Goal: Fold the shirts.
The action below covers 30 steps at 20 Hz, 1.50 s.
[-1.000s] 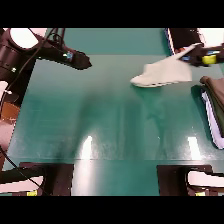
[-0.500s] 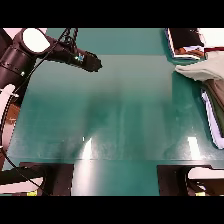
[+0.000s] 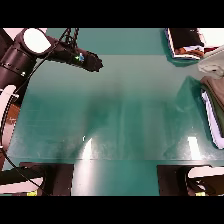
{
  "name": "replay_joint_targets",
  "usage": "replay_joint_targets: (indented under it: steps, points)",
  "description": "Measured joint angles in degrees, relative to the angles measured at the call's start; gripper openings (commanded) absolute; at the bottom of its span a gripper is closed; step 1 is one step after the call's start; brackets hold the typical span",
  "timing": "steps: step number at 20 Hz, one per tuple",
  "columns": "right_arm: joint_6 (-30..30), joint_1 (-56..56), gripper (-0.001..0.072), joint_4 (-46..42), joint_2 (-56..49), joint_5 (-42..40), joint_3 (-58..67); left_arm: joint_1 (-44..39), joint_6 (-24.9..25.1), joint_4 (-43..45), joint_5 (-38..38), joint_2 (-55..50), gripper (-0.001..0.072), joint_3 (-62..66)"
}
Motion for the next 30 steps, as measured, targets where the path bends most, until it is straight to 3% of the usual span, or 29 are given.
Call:
replay_joint_targets:
  steps: [5, 12, 13, 14, 15, 16, 23, 30]
  points:
    - [-4.24, -4.15, 0.0018, -0.87, 6.8, 4.61, -5.2, 0.0, 0.04, -0.02, -0.15, 0.0, 0.0026, 0.0]
    - [-0.72, -11.54, 0.0029, -18.53, 16.41, 13.53, -16.17, 0.0, 0.07, -0.02, -0.9, 0.0, 0.0026, 0.0]
    - [0.57, -12.79, 0.0128, -21.4, 18.12, 14.12, -18.6, 0.0, 0.07, -0.02, -1.09, 0.0, 0.0026, 0.0]
    - [1.97, -14.01, 0.0377, -24.17, 19.71, 14.47, -20.96, 0.0, 0.09, -0.02, -1.22, 0.0, 0.0026, 0.0]
    - [3.23, -15.43, 0.0531, -27.21, 21.46, 14.49, -23.63, 0.0, 0.11, 0.0, -1.33, 0.0, 0.0026, 0.0]
    - [4.37, -16.79, 0.0567, -29.53, 23.02, 14.45, -26.08, 0.0, 0.13, 0.0, -1.66, 0.0, 0.0026, 0.0]
    - [12.59, -24.94, 0.0564, -34.36, 31.36, 11.08, -36.96, 0.0, 0.22, 0.0, -2.82, 0.0, 0.0026, 0.0]
    - [15.34, -14.58, 0.0555, -15.63, 32.41, 9.42, -38.38, 0.0, 0.22, 0.04, -3.43, 0.0, 0.0026, 0.0]
